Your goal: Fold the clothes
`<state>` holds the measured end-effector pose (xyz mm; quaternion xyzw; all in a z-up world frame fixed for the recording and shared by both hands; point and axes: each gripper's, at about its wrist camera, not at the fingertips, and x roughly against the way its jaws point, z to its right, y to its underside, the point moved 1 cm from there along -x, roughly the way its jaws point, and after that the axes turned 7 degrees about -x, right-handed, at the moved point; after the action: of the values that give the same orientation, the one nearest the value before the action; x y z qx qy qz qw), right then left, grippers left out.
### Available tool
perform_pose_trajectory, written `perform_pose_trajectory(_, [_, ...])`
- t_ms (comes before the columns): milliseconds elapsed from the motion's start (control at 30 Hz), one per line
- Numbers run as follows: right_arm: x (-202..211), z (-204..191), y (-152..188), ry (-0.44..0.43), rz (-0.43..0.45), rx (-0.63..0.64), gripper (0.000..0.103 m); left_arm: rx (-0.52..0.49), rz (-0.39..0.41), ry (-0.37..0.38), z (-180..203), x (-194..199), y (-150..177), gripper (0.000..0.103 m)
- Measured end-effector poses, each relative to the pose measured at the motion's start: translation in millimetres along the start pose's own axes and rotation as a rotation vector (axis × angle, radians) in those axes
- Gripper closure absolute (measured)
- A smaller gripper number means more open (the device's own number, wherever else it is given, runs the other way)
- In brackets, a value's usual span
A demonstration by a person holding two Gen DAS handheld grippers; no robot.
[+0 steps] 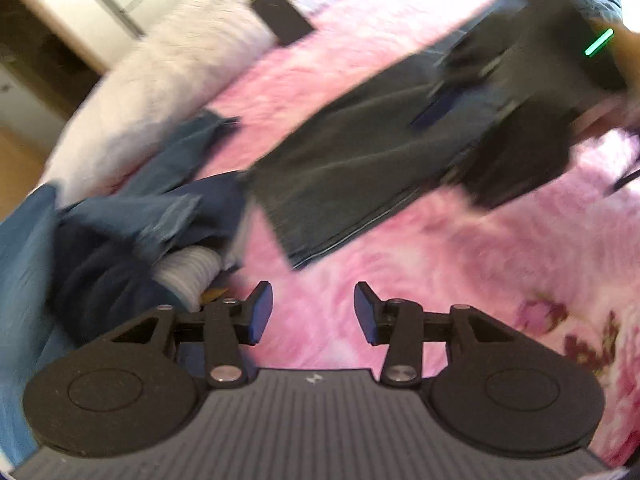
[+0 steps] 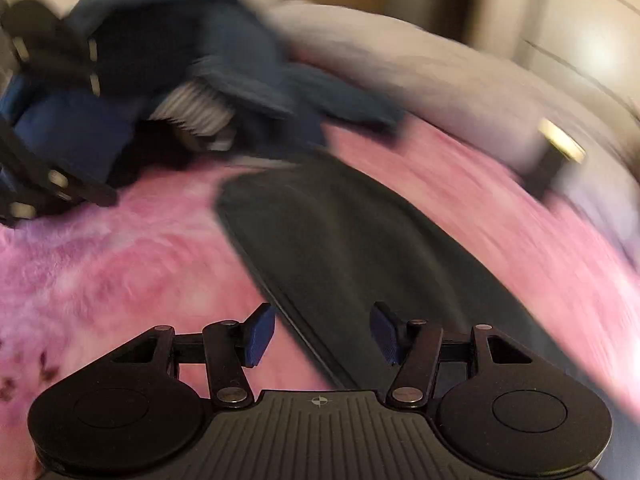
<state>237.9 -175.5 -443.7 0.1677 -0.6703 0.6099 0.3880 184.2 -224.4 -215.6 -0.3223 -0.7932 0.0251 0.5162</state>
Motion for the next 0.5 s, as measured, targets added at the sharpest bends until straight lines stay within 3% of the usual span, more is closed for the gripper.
perform_pose_trajectory(133, [-67.1,-44.9,-22.1,-0.016,-0.001,0.182,0.046,0.098,-0.005,-0.014,-6.6,12.5,27.8,0.062])
perform_pose_trajectory(300, [-108.8,-71.4,-29.5,0.084,0.030,0.333,0.047,0.159,-0.024,0.010,-5.7,13.2,48.3,0.062])
perform_pose_trajectory(333, [-112.9,-73.1,-31.1,0.102,0.035,0.344,0.052,0.158,-0.024,0.013,-4.6,12.4,49.8,0.062])
perform_pose_trajectory(367, [-115.3,-73.9,-32.3,0.105,0.033,0.346,0.076,0.152,-0.023,0.015,-3.6,12.2,51.2,0.061])
perform_pose_trajectory(467, [-103.1,-64.2,-40.1,0.086,0.042,0.257,0.091,0.131,-0.015,0.021,-1.9,12.1,48.2,0.061])
perform_pose_trajectory(500, [-94.2,-57.1,-45.8,0.069,0.057,0.204,0.091,0.124,-0.008,0.026,-0.9,11.7,45.3,0.061])
